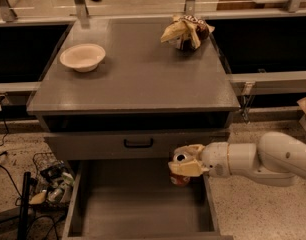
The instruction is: Pick coke can from middle drawer and place on counter
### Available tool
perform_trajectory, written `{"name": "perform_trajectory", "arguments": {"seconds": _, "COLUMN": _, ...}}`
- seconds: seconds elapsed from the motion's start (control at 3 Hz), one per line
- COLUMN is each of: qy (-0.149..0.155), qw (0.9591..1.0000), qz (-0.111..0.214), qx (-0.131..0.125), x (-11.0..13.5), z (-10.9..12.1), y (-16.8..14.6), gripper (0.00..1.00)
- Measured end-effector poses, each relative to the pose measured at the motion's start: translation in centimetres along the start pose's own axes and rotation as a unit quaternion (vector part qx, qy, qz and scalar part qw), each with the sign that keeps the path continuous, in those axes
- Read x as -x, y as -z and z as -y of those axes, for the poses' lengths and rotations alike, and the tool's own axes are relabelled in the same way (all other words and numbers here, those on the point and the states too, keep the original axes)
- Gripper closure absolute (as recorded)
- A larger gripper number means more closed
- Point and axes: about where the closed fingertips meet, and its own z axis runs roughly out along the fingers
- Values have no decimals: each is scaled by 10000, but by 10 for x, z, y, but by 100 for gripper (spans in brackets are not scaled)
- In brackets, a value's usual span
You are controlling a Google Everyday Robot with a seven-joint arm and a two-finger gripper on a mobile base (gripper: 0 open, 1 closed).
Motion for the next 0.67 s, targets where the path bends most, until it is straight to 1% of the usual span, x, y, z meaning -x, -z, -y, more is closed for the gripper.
{"name": "perform_trajectory", "arguments": {"seconds": 0.33, "qy": 217, "qw": 9997, "qz": 9, "qx": -129, "x": 29, "z": -1, "y": 16, "gripper": 100}}
{"name": "perform_trajectory", "arguments": {"seconds": 0.67, "qy": 422, "qw": 9987, "qz": 50, "qx": -285, "x": 59, "z": -3, "y": 40, "gripper": 100}}
